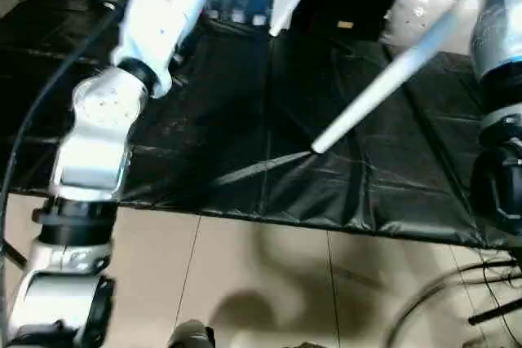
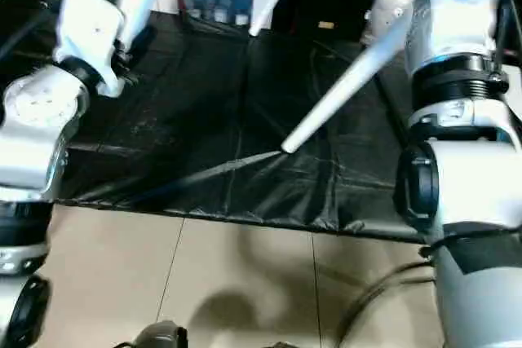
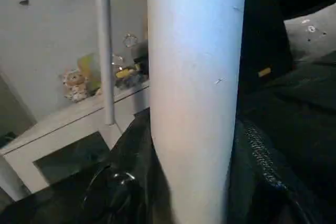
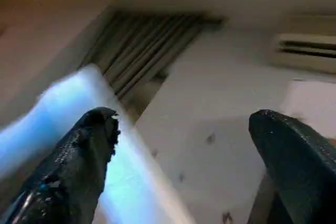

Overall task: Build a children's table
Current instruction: Flip table

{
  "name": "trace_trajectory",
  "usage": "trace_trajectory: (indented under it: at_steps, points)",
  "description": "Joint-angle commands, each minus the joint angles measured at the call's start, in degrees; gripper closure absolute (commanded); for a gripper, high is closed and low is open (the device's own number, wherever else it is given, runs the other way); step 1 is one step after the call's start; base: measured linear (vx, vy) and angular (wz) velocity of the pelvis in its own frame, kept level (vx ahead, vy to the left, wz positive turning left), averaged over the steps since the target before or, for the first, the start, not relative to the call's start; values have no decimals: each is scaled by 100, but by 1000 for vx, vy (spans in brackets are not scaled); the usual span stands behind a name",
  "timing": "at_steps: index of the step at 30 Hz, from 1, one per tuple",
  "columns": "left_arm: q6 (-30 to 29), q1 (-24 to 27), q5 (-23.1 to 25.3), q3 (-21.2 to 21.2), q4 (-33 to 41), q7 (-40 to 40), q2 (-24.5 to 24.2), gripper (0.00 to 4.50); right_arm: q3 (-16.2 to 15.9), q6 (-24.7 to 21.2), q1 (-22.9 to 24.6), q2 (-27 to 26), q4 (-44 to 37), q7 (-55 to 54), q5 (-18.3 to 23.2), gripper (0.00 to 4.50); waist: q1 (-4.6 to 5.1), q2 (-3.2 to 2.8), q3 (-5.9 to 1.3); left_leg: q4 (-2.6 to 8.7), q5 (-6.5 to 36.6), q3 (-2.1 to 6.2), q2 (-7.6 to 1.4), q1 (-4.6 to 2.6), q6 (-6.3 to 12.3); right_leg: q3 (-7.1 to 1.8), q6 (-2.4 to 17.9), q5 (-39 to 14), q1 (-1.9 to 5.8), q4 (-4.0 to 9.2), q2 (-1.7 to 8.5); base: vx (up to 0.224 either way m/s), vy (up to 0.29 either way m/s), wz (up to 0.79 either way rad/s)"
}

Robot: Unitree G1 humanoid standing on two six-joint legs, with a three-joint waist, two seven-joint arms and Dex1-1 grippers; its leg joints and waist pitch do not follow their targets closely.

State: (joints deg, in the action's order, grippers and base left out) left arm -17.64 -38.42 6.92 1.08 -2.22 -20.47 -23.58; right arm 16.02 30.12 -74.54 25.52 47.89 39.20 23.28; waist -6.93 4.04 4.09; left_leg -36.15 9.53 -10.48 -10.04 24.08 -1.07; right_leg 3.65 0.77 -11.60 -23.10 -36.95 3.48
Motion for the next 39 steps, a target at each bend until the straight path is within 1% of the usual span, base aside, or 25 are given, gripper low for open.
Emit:
trace_trajectory:
  at_steps: [1, 2, 3, 4, 5, 7, 8, 9, 11, 13, 16, 19, 20, 21, 23, 25, 27, 29, 31, 32, 33, 35, 36, 37, 39]
  points:
    - [102, 145, 42, -124, -141, -99, -1, 296, 273, -217, 314, 41, -295, -62, 377, 0, 69, -118, -444, 453, 1168, 141, -357, -243, 57, -262, 1234, -84, 215, 328, 431, 0, 0, 0]
    - [279, 237, -25, -29, -222, -104, 8, 296, 454, -452, 711, -35, -678, -301, 635, 0, 93, -118, -434, 471, 1345, 141, -341, -248, -83, -269, 1187, -362, 219, 369, 461, 0, 0, 0]
    - [390, 281, -70, 12, -267, -118, 14, 296, 551, -596, 910, -78, -861, -290, 825, 0, 92, -118, -429, 483, 1396, 143, -338, -256, -112, -270, 1150, -467, 224, 395, 465, 0, 0, 0]
    - [394, 282, -72, 13, -268, -118, 15, 296, 554, -600, 917, -80, -868, -289, 832, 0, 102, -102, -439, 477, 1386, 143, -330, -253, -117, -275, 1120, -493, 240, 397, 466, 0, 0, 0]
    - [639, 390, -117, 31, -365, -145, -33, 296, 751, -639, 1341, -117, -1065, -545, 928, 0, 100, -139, -427, 489, 1505, 144, -321, -272, -182, -273, 1056, -725, 206, 445, 462, 0, 0, 0]
    - [844, 491, -204, 23, -446, -227, -88, 296, 843, -791, 1795, -176, -1366, -630, 1015, 0, 89, -134, -427, 498, 1613, 144, -331, -298, -221, -278, 1027, -873, 188, 459, 477, 0, 0, 0]
    - [936, 566, -232, 15, -476, -262, -129, 296, 888, -957, 2129, -245, -1544, -660, 1076, 0, 91, -189, -404, 515, 1686, 158, -325, -291, -270, -277, 995, -984, 175, 463, 468, 0, 0, 0]
    - [990, 613, -233, 19, -493, -286, -147, 296, 921, -1093, 2350, -290, -1679, -684, 1118, 0, 110, -158, -411, 526, 1769, 162, -339, -301, -295, -280, 960, -1032, 173, 469, 463, 0, 0, 0]
    - [1107, 706, -224, 10, -544, -372, -190, 296, 889, -1113, 2838, -402, -1648, -922, 892, 0, 111, -134, -404, 539, 1775, 164, -336, -290, -312, -272, 957, -1086, 165, 481, 467, 0, 0, 0]
    - [1225, 756, -288, 49, -611, -453, -174, 296, 788, -1395, 3229, -517, -1480, -1259, 716, 0, 119, -145, -397, 546, 1858, 167, -328, -303, -352, -274, 951, -1251, 148, 494, 468, 0, 0, 0]
    - [1355, 790, -295, 5, -659, -507, -201, 296, 472, -1904, 3213, -584, -786, -1346, 487, 0, 132, -143, -410, 542, 2004, 172, -329, -315, -430, -267, 994, -1427, 136, 505, 487, 0, 0, 0]
    - [1425, 797, -320, -21, -707, -498, -218, 296, 266, -1982, 3027, -556, -307, -1348, 218, 0, 148, -149, -410, 534, 2057, 178, -333, -307, -444, -274, 1021, -1467, 130, 500, 503, 0, 0, 0]
    - [1449, 802, -327, -43, -725, -506, -233, 296, 215, -2180, 2855, -554, 17, -1383, 163, 0, 147, -154, -405, 536, 2046, 172, -337, -309, -453, -274, 1028, -1432, 123, 501, 498, 0, 0, 0]
    - [1475, 802, -326, -64, -753, -507, -240, 296, 166, -2295, 2720, -549, 259, -1442, 73, 0, 158, -129, -443, 522, 1969, 174, -339, -309, -452, -269, 1090, -1336, 148, 469, 500, 0, 0, 0]
    - [1517, 790, -329, -92, -802, -525, -235, 296, 89, -2538, 2499, -579, 588, -1252, 13, 0, 148, -158, -429, 521, 1857, 160, -344, -303, -448, -279, 1108, -1158, 134, 457, 500, 0, 0, 0]
    - [1532, 781, -335, -100, -818, -538, -222, 296, 34, -2582, 2409, -600, 701, -1073, -27, 0, 151, -158, -460, 516, 1713, 156, -343, -284, -404, -271, 1186, -880, 175, 419, 495, 0, 0, 0]
    - [1584, 750, -354, -135, -877, -609, -191, 296, -136, -2640, 2014, -597, 1306, -1019, -271, 0, 136, -157, -489, 497, 1534, 146, -352, -291, -373, -265, 1278, -597, 186, 381, 503, 0, 0, 0]
    - [1631, 753, -368, -157, -934, -634, -179, 296, -144, -2609, 1768, -573, 1719, -1206, -393, 0, 137, -172, -474, 492, 1559, 130, -345, -296, -424, -266, 1360, -639, 162, 386, 502, 0, 0, 0]
    - [1653, 760, -368, -166, -953, -635, -180, 296, -117, -2603, 1725, -577, 1777, -1127, -366, 0, 107, -181, -462, 503, 1734, 130, -354, -314, -460, -274, 1314, -779, 156, 400, 505, 0, 0, 0]
    - [1672, 771, -379, -166, -977, -616, -168, 296, -112, -2582, 1702, -582, 1809, -1000, -361, 0, 83, -142, -468, 505, 1792, 134, -360, -316, -461, -276, 1273, -833, 165, 395, 517, 0, 0, 0]
    - [1699, 792, -391, -158, -1024, -594, -151, 296, -125, -2601, 1727, -604, 1712, -618, -290, 0, 79, -151, -465, 512, 1773, 137, -361, -312, -458, -277, 1263, -829, 164, 399, 518, 0, 0, 0]
    - [1722, 840, -423, -135, -1081, -569, -122, 296, -160, -2622, 1793, -634, 1510, -27, -187, 0, 76, -130, -470, 508, 1747, 139, -364, -289, -394, -282, 1225, -784, 196, 400, 527, 0, 0, 0]
    - [1726, 892, -459, -111, -1132, -573, -103, 296, -225, -2782, 1941, -648, 1151, 467, -31, 0, 74, -124, -469, 510, 1687, 137, -366, -281, -373, -282, 1215, -736, 202, 398, 527, 0, 0, 0]
    - [1734, 948, -498, -87, -1189, -576, -82, 296, -304, -2910, 2091, -647, 816, 873, 72, 0, 85, -138, -479, 508, 1461, 147, -372, -255, -270, -284, 1207, -484, 233, 373, 523, 0, 0, 0]
    - [1786, 1063, -565, -48, -1378, -573, -35, 296, -565, -3296, 2548, -586, -138, 1515, 286, 0, 59, -122, -490, 495, 1281, 138, -366, -269, -170, -278, 1203, -294, 251, 373, 513, 0, 0, 0]
